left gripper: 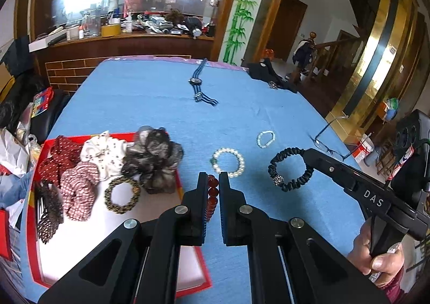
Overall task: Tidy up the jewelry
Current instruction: 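Carry the red and black bracelets over the tray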
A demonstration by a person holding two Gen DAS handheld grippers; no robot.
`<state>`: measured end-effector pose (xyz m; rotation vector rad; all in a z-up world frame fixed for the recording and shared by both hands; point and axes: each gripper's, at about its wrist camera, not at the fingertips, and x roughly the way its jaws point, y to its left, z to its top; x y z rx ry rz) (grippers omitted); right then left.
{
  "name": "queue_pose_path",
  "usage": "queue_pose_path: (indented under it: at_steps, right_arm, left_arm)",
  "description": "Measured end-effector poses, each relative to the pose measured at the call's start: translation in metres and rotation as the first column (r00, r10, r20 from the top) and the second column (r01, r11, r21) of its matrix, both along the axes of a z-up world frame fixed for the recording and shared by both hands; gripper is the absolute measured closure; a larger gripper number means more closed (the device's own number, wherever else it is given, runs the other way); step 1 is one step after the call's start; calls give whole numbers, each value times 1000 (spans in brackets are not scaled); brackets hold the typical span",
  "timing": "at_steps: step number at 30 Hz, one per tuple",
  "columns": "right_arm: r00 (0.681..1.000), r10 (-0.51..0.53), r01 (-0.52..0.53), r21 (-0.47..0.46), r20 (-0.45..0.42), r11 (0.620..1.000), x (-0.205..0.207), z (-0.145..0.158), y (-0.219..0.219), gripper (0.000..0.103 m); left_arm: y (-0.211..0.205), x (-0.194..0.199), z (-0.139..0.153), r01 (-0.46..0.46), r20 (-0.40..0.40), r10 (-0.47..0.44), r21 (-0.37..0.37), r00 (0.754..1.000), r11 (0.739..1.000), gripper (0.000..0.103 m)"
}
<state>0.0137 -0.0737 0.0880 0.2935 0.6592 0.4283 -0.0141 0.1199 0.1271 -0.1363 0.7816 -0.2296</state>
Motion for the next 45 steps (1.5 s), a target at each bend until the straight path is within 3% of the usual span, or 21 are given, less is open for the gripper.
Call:
queue_pose_path:
  at_steps: [20, 34, 45]
  right_arm:
    - [991, 129, -130, -36, -18, 991, -7, -3, 58, 95]
    - [967, 248, -252, -74, -64, 965, -3, -17, 120, 94]
    - [952, 294, -301, -89, -86, 950, -8, -23, 143, 94]
  left_arm:
    - [68, -16, -14, -102, 0, 102, -19, 995, 995, 96]
    - [120, -17, -37, -177, -37, 176, -31, 984, 984, 96]
    - [141, -18, -50, -213, -65, 210, -39, 976, 976, 96]
